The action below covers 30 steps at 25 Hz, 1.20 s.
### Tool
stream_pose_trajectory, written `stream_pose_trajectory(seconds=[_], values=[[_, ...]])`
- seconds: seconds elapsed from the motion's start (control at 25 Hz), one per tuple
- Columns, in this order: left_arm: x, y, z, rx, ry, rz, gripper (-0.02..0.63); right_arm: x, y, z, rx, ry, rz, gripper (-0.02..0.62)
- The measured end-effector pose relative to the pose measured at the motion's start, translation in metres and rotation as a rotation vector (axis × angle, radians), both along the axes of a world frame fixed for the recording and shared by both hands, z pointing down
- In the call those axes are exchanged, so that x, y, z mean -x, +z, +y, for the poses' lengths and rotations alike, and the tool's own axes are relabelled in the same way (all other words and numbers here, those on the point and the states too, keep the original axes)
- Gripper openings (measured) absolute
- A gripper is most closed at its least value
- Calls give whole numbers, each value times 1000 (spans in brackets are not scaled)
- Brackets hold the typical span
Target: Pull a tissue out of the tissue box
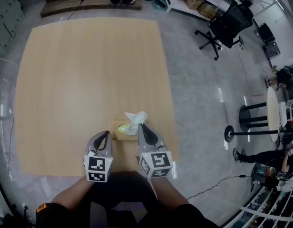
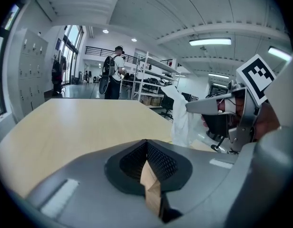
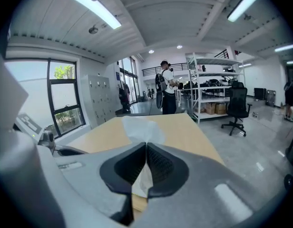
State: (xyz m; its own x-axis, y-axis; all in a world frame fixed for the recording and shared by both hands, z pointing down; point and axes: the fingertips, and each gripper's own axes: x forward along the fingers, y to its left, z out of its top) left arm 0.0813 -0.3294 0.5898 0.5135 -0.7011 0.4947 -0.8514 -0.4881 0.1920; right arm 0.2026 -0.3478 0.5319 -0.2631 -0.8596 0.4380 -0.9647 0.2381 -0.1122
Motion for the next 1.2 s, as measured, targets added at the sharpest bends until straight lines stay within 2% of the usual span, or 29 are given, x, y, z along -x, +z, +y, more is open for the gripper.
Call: stream_pose_trajectory(seconds=[0.16, 0.56, 0.88, 1.2], values=[[-11, -1, 7, -15, 6, -29, 18, -11, -2, 12, -34, 4, -37, 0], [-32, -12, 35, -25, -59, -73, 18, -26, 21, 47, -11, -72, -102, 0], [-22, -7, 61, -14, -118, -101, 18, -38, 17, 54, -46, -105, -97, 0], [-11, -20, 79, -55, -155, -74, 18, -15, 7, 75, -60, -142, -112, 0]])
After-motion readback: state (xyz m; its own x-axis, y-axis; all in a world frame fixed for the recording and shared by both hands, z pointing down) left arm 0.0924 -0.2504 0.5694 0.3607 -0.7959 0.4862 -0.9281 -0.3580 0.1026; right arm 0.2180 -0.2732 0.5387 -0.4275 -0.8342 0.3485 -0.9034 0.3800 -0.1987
